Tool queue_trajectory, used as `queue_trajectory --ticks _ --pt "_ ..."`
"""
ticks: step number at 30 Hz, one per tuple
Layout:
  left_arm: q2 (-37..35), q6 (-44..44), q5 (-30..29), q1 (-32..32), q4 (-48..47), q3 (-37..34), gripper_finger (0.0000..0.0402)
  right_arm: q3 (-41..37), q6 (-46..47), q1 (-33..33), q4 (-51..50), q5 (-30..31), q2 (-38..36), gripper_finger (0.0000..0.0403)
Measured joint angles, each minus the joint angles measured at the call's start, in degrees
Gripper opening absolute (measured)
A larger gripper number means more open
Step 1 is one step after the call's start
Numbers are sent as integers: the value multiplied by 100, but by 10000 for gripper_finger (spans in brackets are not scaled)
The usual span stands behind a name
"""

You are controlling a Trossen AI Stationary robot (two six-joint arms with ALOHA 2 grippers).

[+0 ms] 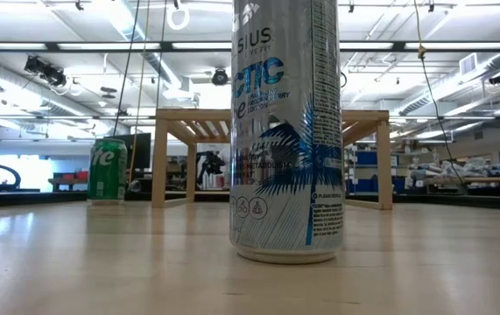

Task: Place canned beverage on shelf
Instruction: Put the top blue soda can on the shelf

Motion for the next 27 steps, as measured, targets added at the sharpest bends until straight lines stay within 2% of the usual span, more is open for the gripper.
queue_trajectory --ticks 7,14,21,27 --pt "1 10 11 -13 4 0 299 -649 1801 671 -42 1025 47 382" --pt "2 -11 528 -13 9 0 299 -1770 3626 1081 454 2107 47 382" --pt "2 -12 652 -13 10 0 299 -2713 5182 1116 706 2653 52 382" --pt "2 -12 658 -13 9 0 299 -3127 6010 1086 840 2753 77 382"
